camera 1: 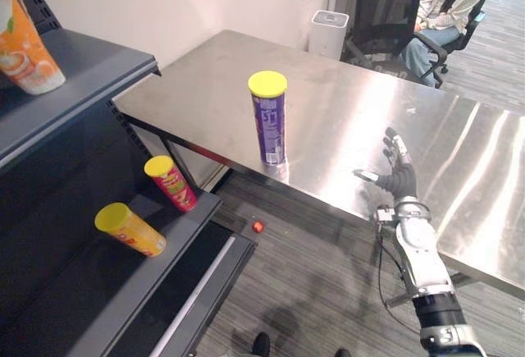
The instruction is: Put the gum and the chips on the shelf.
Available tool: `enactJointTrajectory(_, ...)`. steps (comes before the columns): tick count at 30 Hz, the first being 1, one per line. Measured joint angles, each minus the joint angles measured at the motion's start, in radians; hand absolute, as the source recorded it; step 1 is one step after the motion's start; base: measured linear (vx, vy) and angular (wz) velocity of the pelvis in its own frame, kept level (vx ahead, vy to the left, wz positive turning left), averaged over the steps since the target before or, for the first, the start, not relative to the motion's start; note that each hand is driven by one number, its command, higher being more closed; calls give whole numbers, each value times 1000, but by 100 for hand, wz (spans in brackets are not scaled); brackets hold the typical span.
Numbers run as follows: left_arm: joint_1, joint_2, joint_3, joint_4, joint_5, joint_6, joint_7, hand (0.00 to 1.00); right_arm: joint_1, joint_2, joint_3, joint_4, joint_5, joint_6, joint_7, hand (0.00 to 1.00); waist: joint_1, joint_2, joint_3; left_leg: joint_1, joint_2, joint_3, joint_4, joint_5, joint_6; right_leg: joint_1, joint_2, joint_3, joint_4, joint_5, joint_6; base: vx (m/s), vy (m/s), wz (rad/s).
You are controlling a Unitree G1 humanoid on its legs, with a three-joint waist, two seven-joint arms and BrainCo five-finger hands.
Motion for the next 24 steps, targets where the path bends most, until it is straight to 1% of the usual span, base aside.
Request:
enactJointTrajectory(4,0,0,0,0,0,0,0,0,-35,-1,5,21,0,0,-3,0,1,-1,0,3,-1,-14,0,2,-1,16,0,-17,-9,0,0,-2,-9,11)
enactJointTrajectory(9,-2,0,-1,-2,-1,0,1,0,-81,-1,47,68,0,1,-4,0,11,-1,1,5,-1,-16,-1,2,-1,19,1,-23,-10,-1,-1,0,0,0)
enactJointTrajectory(12,-3,0,-1,-8,-2,0,1,0,-96,-1,47,86,0,9,-4,0,20,-2,2,4,-1,-19,-1,2,-1,20,0,-28,-10,-1,-2,0,0,0)
enactJointTrajectory(15,-3,0,0,-10,-2,0,1,0,-114,-1,48,118,0,13,-4,0,22,-4,6,3,-3,-34,-1,3,-3,27,0,-41,-11,-4,-5,2,-8,13)
enactJointTrajectory(19,-4,0,0,-20,-2,0,2,0,-155,-1,68,149,0,21,-4,0,27,-8,28,2,-2,-45,-1,6,-5,33,2,-53,-13,-5,-7,-13,-10,9)
enactJointTrajectory(24,-4,-1,1,-20,-3,1,11,0,-170,-1,78,158,1,23,-4,0,30,-10,36,-13,-6,-73,-1,12,-8,35,0,-85,-15,-6,-7,2,-5,17)
